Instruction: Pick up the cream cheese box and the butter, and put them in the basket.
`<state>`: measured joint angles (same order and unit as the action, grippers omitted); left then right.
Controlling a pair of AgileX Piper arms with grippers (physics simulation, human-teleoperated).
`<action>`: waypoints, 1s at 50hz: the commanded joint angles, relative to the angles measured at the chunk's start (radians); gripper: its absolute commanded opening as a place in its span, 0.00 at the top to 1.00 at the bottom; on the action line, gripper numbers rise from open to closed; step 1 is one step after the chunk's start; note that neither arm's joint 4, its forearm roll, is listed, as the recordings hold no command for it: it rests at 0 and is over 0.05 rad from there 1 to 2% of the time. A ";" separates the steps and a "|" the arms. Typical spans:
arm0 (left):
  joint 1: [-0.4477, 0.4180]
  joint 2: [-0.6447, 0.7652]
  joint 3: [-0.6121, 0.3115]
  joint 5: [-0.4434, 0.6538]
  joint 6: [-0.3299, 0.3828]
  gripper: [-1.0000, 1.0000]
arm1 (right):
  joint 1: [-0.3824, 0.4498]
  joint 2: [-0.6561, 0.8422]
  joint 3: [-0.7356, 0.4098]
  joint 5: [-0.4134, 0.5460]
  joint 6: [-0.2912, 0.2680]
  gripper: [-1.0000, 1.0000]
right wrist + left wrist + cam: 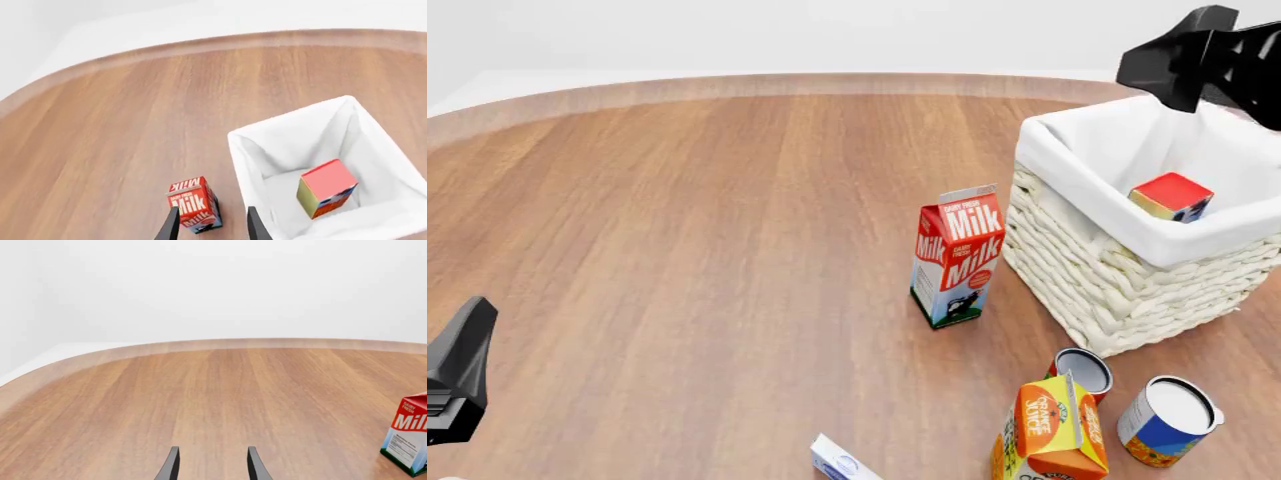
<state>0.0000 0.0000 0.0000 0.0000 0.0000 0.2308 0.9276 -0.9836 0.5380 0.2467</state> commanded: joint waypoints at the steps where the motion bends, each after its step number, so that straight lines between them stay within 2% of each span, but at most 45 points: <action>1: 0.000 0.000 0.000 0.000 0.000 0.00 | 0.095 -0.020 -0.058 0.078 -0.034 0.00; 20: 0.000 0.000 0.000 0.000 0.000 0.00 | 0.294 0.052 -0.096 0.078 -0.075 0.00; 29: 0.000 0.000 0.000 0.000 0.000 0.00 | 0.359 0.073 -0.170 0.136 -0.107 0.00; 46: 0.000 0.000 0.000 0.000 0.000 0.00 | 0.452 0.122 -0.194 0.138 -0.122 0.00; 47: 0.000 0.000 0.000 0.000 0.000 0.00 | 0.460 0.119 -0.169 0.120 -0.125 0.00; 50: 0.000 0.000 0.000 0.000 0.000 0.00 | 0.473 0.130 -0.198 0.144 -0.126 0.00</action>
<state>0.0000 0.0000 0.0000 0.0000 0.0000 0.6502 1.0331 -1.1600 0.6676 0.1295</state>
